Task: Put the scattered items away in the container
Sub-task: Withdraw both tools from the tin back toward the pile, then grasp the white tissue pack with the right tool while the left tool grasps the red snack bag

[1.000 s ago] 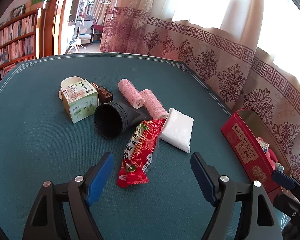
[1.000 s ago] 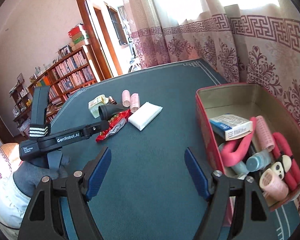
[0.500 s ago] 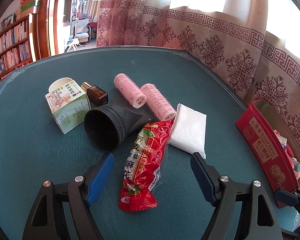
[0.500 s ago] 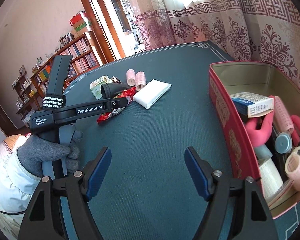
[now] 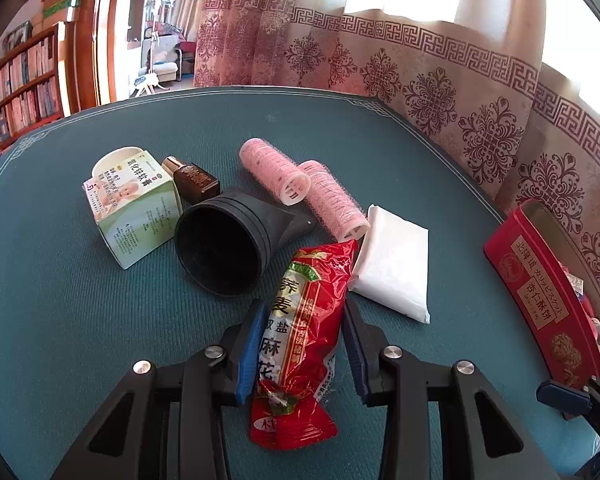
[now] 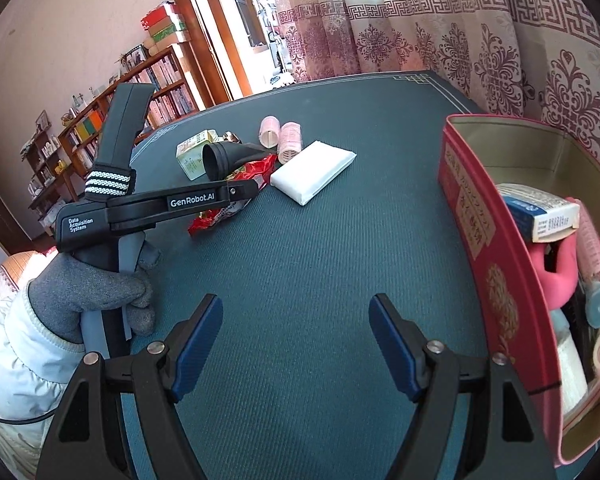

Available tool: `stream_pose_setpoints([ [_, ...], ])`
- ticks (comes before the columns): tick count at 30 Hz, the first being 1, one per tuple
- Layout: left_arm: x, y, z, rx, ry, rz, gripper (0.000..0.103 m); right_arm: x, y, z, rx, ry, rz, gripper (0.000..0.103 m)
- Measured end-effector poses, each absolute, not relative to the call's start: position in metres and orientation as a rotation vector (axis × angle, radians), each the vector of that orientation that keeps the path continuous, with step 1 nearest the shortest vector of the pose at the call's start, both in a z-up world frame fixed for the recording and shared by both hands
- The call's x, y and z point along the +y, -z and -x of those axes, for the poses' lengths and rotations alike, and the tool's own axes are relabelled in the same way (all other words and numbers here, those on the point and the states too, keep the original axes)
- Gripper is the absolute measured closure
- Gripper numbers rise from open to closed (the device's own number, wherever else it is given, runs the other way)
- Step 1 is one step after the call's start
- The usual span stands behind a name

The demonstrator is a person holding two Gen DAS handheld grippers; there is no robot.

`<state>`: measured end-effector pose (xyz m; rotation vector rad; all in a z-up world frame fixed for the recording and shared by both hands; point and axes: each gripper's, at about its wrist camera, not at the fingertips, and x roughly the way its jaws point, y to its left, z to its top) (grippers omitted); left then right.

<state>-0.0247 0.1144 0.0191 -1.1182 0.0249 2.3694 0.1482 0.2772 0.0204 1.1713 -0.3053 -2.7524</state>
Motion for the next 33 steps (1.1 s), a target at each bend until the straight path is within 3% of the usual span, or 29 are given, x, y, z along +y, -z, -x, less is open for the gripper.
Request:
stream_pose_setpoints([
  [10, 0.074, -0.029, 0.000, -0.090, -2.405, 1.085, 0.068, 0.282, -0.024, -0.096, -0.329, 2.758, -1.207, 0.024],
  [17, 0.072, -0.025, 0.002, -0.134, -2.380, 1.088, 0.068, 0.262, -0.017, -0.049, -0.228, 2.784, -1.279, 0.024],
  [27, 0.064, -0.022, 0.002, -0.193, -2.376, 1.082, 0.068, 0.266, -0.013, 0.008, -0.289, 2.820, -1.356, 0.024],
  [30, 0.064, -0.021, 0.003, -0.191, -2.381, 1.089, 0.059, 0.266, -0.008, 0.021, -0.278, 2.833, -1.380, 0.024],
  [33, 0.063, -0.020, 0.003, -0.198, -2.375, 1.091, 0.059, 0.259, -0.007, 0.028, -0.177, 2.852, -1.394, 0.024],
])
